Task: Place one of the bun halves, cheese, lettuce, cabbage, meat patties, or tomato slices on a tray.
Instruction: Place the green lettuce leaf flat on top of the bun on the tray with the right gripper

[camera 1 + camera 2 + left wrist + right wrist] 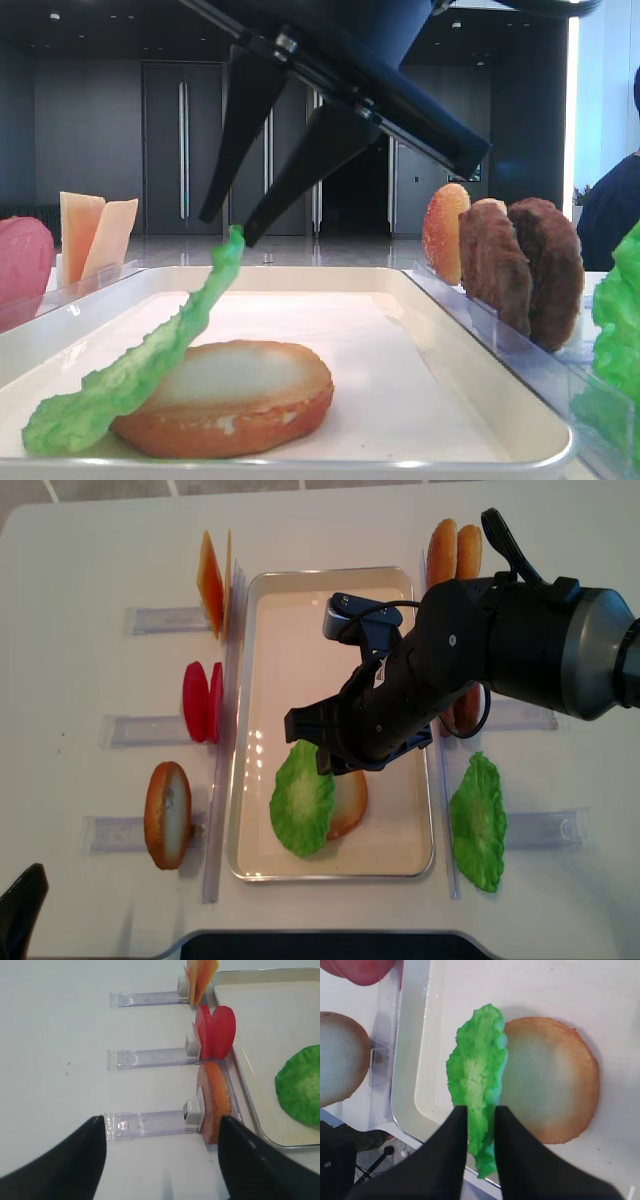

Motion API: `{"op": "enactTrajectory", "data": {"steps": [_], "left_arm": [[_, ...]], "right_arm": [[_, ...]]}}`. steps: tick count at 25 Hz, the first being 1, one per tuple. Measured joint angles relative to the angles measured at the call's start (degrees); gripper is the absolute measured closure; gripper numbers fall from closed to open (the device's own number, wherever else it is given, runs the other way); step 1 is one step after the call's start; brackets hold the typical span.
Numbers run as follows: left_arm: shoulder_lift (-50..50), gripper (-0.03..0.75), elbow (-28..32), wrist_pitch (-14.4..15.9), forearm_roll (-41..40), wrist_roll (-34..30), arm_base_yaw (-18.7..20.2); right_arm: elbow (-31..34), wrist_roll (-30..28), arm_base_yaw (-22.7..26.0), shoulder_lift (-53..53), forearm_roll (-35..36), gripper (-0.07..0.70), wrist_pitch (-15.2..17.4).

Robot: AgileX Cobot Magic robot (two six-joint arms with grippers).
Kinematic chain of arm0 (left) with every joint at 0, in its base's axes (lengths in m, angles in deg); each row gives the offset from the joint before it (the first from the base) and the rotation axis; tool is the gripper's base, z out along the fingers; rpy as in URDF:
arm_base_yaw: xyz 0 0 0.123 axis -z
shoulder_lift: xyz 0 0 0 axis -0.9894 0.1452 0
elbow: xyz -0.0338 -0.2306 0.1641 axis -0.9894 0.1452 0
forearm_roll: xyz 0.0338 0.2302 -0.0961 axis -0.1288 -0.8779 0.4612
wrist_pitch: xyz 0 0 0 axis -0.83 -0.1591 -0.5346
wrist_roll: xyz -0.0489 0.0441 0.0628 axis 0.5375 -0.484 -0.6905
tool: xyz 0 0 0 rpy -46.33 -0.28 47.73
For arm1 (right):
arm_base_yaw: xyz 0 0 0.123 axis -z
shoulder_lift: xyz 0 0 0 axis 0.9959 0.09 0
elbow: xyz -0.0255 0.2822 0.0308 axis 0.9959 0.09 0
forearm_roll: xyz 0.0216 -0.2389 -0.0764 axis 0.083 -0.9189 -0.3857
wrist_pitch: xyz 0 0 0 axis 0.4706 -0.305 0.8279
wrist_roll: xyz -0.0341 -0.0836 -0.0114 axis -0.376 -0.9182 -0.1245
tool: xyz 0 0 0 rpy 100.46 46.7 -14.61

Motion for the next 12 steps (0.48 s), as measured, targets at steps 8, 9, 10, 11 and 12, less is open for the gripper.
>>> {"op": "enactTrajectory", "data": {"steps": [8,9,10,11,12], "left_arm": [[0.0,0.181,0.0,0.0,0.0,0.0,0.0],[0.0,0.181,0.0,0.0,0.0,0.0,0.0],[0.0,0.181,0.0,0.0,0.0,0.0,0.0],[0.0,0.181,0.0,0.0,0.0,0.0,0.0],[0.0,0.181,0.0,0.0,0.0,0.0,0.0]], "right_arm": [[0.0,3.14,0.0,0.0,-6.87,0.285,0.81],[0.0,4.43,0.0,0.0,-8.71,0.262,1.23],[0.0,6.09,0.0,-0.1,-10.69,0.244,1.66],[0.0,7.87,0.0,-0.21,-12.41,0.227,2.2],[-0.17,9.77,0.0,-0.41,-14.71,0.213,2.79]]}}
